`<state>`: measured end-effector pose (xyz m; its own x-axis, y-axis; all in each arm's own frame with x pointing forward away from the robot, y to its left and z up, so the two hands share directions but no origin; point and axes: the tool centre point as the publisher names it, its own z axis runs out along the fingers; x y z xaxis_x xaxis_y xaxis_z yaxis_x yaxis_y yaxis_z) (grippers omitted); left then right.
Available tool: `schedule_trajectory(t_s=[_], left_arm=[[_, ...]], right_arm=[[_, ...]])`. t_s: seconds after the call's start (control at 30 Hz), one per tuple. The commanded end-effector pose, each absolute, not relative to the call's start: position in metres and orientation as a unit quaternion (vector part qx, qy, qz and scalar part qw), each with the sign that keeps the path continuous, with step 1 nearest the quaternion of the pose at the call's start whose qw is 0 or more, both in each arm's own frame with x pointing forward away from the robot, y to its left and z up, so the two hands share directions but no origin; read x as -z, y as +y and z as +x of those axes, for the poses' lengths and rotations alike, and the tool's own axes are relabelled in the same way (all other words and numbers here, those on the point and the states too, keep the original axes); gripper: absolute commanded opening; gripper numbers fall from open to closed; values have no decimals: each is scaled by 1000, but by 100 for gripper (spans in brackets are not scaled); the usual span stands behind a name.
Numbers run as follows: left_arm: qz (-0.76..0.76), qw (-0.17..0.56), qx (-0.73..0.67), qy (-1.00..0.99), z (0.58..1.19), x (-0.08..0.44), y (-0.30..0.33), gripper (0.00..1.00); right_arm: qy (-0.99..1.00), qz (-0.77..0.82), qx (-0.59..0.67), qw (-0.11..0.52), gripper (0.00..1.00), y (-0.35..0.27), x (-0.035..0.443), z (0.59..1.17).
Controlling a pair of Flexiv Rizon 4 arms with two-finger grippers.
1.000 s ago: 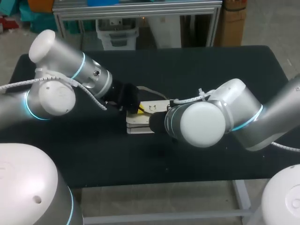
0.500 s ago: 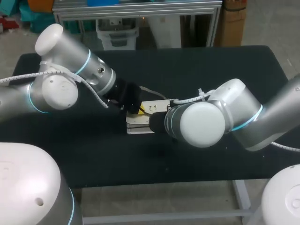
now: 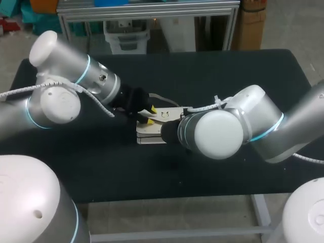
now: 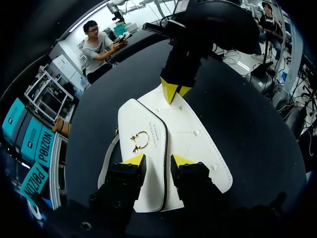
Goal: Pick up the bag, open it, inspect its contents, close it, and place it on the opposite side
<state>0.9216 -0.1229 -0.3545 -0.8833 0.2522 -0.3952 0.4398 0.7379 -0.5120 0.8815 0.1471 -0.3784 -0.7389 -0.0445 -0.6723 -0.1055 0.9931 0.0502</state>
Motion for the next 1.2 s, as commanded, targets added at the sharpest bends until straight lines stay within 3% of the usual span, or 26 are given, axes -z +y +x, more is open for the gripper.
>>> schedule_trajectory(t_s=[0.03, 0.27, 0.57, 0.63, 0.67, 0.7, 1.2], left_arm=[[192, 147, 335, 911, 920, 350, -116, 36], [197, 131, 377, 895, 916, 333, -114, 39], [162, 112, 405, 893, 914, 330, -112, 51], [161, 110, 406, 893, 915, 330, -112, 58], [159, 110, 406, 893, 915, 329, -112, 62], [158, 109, 406, 893, 915, 329, -112, 65], [118, 99, 417, 896, 920, 319, -109, 70]], right_arm=[[927, -41, -47, 369, 0, 145, 383, 880], [927, -41, -47, 369, 0, 145, 383, 880], [926, -42, -48, 371, 0, 146, 380, 880], [925, -42, -49, 373, 41, 146, 378, 879], [925, -41, -50, 375, 74, 146, 377, 879], [925, -41, -50, 376, 100, 146, 376, 879], [914, -40, -69, 399, 100, 148, 349, 876]])
